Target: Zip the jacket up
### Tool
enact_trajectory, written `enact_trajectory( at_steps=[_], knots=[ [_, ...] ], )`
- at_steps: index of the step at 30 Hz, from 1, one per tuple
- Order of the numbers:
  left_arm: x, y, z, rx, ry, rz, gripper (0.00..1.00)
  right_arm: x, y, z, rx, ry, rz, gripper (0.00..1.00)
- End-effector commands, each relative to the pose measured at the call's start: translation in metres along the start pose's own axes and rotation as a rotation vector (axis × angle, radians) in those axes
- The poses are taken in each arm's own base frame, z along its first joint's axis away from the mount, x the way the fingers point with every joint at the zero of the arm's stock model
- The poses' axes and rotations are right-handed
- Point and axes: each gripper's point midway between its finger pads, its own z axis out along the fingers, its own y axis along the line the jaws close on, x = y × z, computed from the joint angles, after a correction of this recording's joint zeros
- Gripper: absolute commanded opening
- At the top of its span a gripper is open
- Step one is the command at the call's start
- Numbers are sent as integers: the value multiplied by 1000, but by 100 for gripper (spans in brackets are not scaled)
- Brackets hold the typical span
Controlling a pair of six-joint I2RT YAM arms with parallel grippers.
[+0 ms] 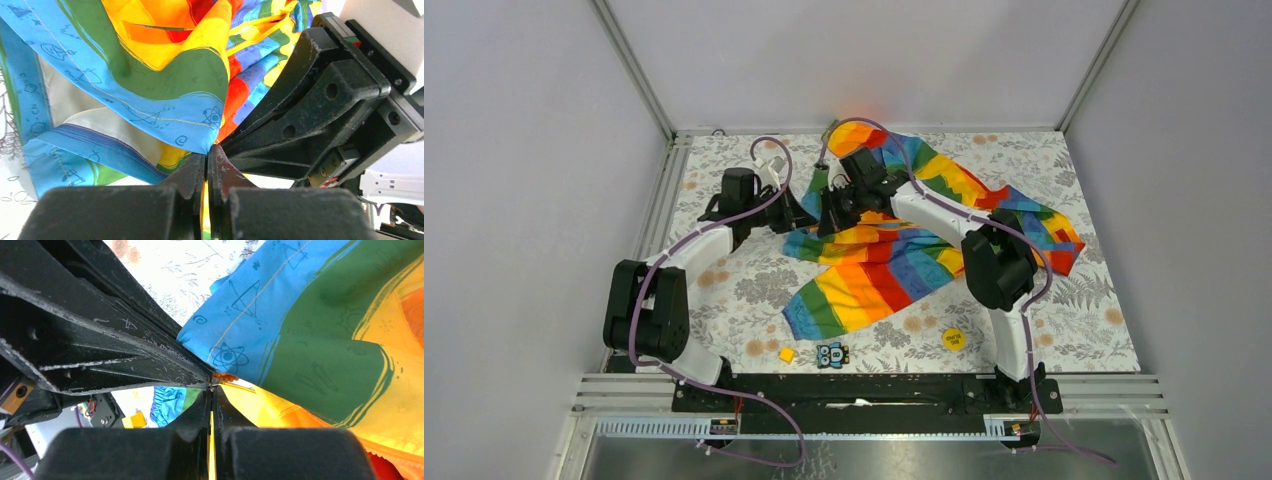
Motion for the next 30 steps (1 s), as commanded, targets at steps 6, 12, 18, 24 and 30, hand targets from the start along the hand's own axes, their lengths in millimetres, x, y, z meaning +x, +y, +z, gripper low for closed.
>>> enact_trajectory(
  at_steps=[6,12,18,24,30],
  knots=[
    [-26,-19,-6,111,-95,-88,28,-18,11,-19,-263,-87,123,0],
    [-21,-7,-14,35,-201,-179,82,-21,17,-19,-293,-118,144,0],
    [-17,-10,-24,-12,-282,-202,86,-17,17,-13,-300,-113,160,0],
    [-24,-18,-30,7,-410,-243,70,-16,20,-11,-297,-111,153,0],
    [-35,-15,-22,-24,-427,-239,47,-18,23,-11,-299,-115,145,0]
  ],
)
